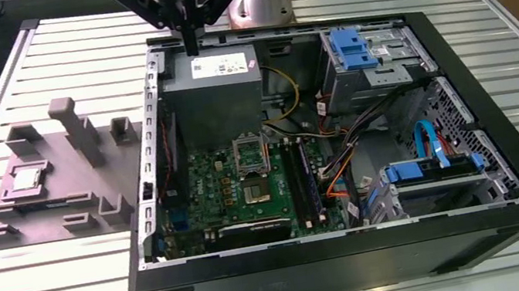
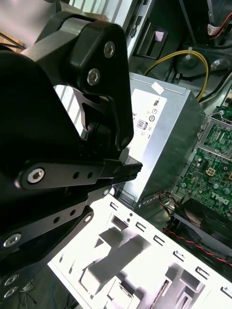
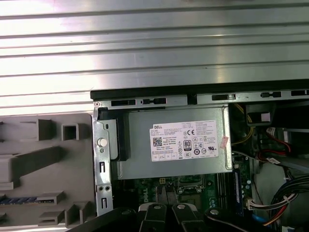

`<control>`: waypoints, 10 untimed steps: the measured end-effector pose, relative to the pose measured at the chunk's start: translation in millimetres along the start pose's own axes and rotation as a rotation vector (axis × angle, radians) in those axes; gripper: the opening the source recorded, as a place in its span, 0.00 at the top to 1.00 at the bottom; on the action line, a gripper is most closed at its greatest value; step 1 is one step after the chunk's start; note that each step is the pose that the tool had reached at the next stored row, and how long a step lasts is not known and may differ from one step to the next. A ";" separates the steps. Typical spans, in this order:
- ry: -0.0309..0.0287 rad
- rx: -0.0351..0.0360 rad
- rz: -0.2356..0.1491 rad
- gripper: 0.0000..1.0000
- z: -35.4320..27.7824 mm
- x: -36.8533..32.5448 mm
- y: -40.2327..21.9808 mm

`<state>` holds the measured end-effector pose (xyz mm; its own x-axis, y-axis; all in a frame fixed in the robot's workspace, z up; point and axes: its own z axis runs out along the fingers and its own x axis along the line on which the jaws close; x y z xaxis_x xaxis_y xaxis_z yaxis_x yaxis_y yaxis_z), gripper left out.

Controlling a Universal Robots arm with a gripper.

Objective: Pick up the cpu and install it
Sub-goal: 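Reach for the cpu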

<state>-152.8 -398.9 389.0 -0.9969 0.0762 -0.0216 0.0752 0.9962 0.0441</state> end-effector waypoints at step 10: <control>0.0006 0.0000 0.000 0.90 0.7 2.1 -0.2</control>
<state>-154.9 -398.9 388.2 -0.9969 0.0762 -0.0210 0.0753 0.9962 0.0441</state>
